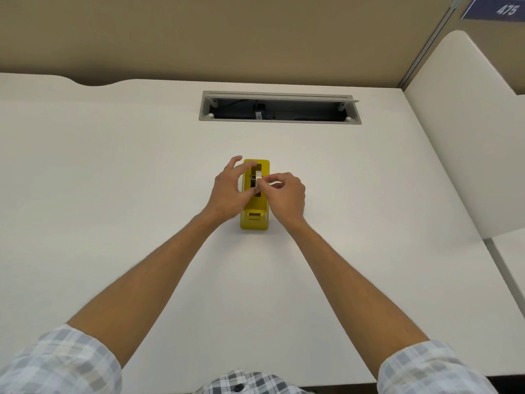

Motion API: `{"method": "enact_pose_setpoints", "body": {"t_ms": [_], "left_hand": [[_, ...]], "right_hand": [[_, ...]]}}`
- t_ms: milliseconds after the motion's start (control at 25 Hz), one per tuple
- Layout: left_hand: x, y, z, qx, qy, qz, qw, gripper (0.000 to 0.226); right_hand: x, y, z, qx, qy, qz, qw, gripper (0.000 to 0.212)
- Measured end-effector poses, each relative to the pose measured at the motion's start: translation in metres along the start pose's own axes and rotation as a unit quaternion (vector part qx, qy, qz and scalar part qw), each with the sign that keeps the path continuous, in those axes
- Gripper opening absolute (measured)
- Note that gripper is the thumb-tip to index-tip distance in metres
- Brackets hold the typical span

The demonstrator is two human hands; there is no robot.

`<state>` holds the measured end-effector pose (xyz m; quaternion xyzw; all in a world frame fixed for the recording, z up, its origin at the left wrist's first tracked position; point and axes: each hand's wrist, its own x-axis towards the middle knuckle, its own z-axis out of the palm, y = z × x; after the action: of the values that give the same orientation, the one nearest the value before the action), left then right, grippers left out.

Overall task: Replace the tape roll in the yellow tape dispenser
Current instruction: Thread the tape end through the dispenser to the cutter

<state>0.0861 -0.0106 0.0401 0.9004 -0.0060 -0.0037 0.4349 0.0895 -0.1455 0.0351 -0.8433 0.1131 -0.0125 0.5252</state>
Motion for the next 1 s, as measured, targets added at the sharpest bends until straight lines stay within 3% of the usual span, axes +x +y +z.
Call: {"method": "enact_pose_setpoints", "body": {"t_ms": [120, 360, 520, 600, 680, 800, 1000], "left_hand": [[0.000, -0.003, 0.000, -0.002, -0.030, 0.021, 0.999, 0.043], [-0.006, -0.002, 0.003, -0.033, 0.017, 0.057, 0.998, 0.031], [-0.004, -0.002, 0.002, -0.019, 0.014, 0.042, 0.999, 0.033], [-0.002, -0.002, 0.002, -0.010, 0.008, 0.039, 0.999, 0.034], [-0.001, -0.002, 0.001, -0.006, -0.003, 0.042, 0.999, 0.035], [-0.001, -0.003, -0.001, 0.019, -0.023, 0.049, 0.998, 0.037], [0.002, -0.004, -0.003, 0.035, -0.036, 0.060, 0.997, 0.037]], "right_hand": [[0.000, -0.001, -0.001, 0.000, -0.004, 0.007, 1.000, 0.012], [0.001, -0.003, -0.001, -0.014, -0.002, 0.006, 1.000, 0.021], [-0.001, -0.003, -0.002, -0.048, 0.003, -0.033, 0.998, 0.019], [-0.003, -0.002, -0.005, -0.095, 0.013, -0.093, 0.991, 0.018], [-0.003, 0.000, -0.006, -0.179, 0.030, -0.214, 0.960, 0.018], [-0.002, 0.003, -0.009, -0.277, 0.056, -0.373, 0.884, 0.012], [0.008, 0.000, -0.017, -0.328, 0.072, -0.462, 0.821, 0.008]]}}
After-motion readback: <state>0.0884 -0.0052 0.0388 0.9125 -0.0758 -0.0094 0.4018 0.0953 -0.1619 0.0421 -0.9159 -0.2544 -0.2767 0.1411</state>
